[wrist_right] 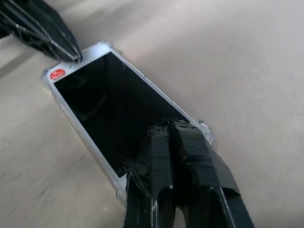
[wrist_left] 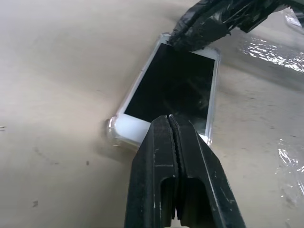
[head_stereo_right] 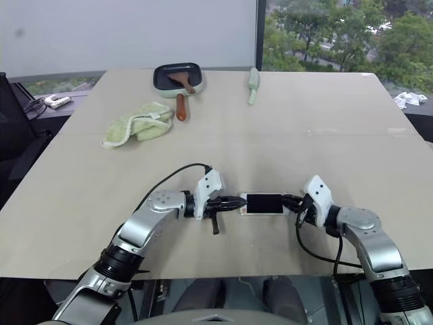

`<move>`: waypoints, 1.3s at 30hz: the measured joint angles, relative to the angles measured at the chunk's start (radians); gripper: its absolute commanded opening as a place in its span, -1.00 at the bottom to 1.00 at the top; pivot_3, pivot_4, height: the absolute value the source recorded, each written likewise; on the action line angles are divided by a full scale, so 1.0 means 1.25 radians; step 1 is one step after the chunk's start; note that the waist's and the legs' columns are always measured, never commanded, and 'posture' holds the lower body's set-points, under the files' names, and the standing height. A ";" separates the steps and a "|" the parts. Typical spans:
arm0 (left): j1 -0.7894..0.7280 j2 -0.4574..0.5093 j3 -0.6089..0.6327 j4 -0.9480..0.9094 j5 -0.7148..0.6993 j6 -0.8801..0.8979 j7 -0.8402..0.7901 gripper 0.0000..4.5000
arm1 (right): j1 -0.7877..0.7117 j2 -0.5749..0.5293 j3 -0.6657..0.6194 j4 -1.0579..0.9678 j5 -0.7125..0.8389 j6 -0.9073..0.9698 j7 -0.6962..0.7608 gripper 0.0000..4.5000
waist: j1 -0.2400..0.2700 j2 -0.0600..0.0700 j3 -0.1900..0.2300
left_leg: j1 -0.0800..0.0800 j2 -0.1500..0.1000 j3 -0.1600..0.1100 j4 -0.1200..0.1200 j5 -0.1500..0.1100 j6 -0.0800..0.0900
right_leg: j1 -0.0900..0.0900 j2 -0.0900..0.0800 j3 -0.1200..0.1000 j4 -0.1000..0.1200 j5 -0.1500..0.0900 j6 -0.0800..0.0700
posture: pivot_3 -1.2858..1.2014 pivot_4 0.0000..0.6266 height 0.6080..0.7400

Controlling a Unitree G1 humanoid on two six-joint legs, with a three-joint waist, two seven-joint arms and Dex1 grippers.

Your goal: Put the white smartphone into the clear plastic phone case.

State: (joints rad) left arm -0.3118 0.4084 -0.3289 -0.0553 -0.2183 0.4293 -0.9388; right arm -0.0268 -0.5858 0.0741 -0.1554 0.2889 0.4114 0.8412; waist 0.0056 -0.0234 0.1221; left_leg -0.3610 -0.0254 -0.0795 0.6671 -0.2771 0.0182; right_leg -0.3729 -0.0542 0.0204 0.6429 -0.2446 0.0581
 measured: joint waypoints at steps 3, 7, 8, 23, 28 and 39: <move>0.000 -0.002 0.001 0.001 0.000 -0.001 0.004 -1.00 | 0.002 -0.009 0.001 -0.002 0.000 0.005 0.001 -0.95 | 0.007 0.000 -0.001 | 0.000 0.000 -0.001 0.000 0.000 0.000 | 0.000 0.000 -0.001 -0.001 -0.001 0.001 | 0.03 -0.52 1.00; 0.000 -0.004 0.001 0.001 0.000 -0.001 0.004 -1.00 | 0.013 -0.024 0.003 -0.011 0.000 -0.009 0.018 -0.95 | 0.008 0.000 0.000 | 0.000 0.000 -0.001 0.000 0.000 0.000 | 0.000 -0.001 -0.001 -0.001 -0.001 0.002 | 0.03 -0.52 1.00; 0.000 -0.004 0.001 0.002 0.000 -0.002 0.004 -1.00 | 0.019 -0.033 0.007 -0.011 -0.003 -0.029 0.028 -0.95 | 0.007 0.000 0.000 | -0.001 0.000 -0.001 0.000 0.000 0.000 | 0.000 -0.001 -0.001 -0.001 -0.001 0.002 | 0.03 -0.52 1.00; 0.148 0.105 0.200 -0.137 -0.158 0.008 -0.041 0.77 | 0.041 -0.048 -0.177 0.084 0.220 -0.091 0.215 0.97 | 0.003 0.020 0.025 | -0.017 0.001 0.001 -0.002 0.000 0.000 | -0.016 0.000 0.000 -0.001 0.002 0.002 | 0.03 -0.52 1.00; 0.252 0.172 0.273 -0.132 -0.173 -0.030 -0.073 0.99 | 0.022 -0.107 -0.237 0.213 0.207 -0.187 0.301 1.00 | 0.005 0.020 0.031 | -0.018 0.001 0.002 -0.002 0.000 0.000 | -0.017 -0.001 0.000 -0.001 0.002 0.002 | 0.03 -0.52 1.00; 0.332 0.263 0.386 -0.086 -0.164 -0.138 -0.118 0.99 | -0.112 -0.201 -0.245 0.558 0.072 -0.461 0.439 1.00 | -0.002 0.021 0.035 | -0.018 0.001 0.005 -0.002 0.000 0.000 | -0.018 -0.001 0.002 -0.001 0.002 0.001 | 0.03 -0.52 1.00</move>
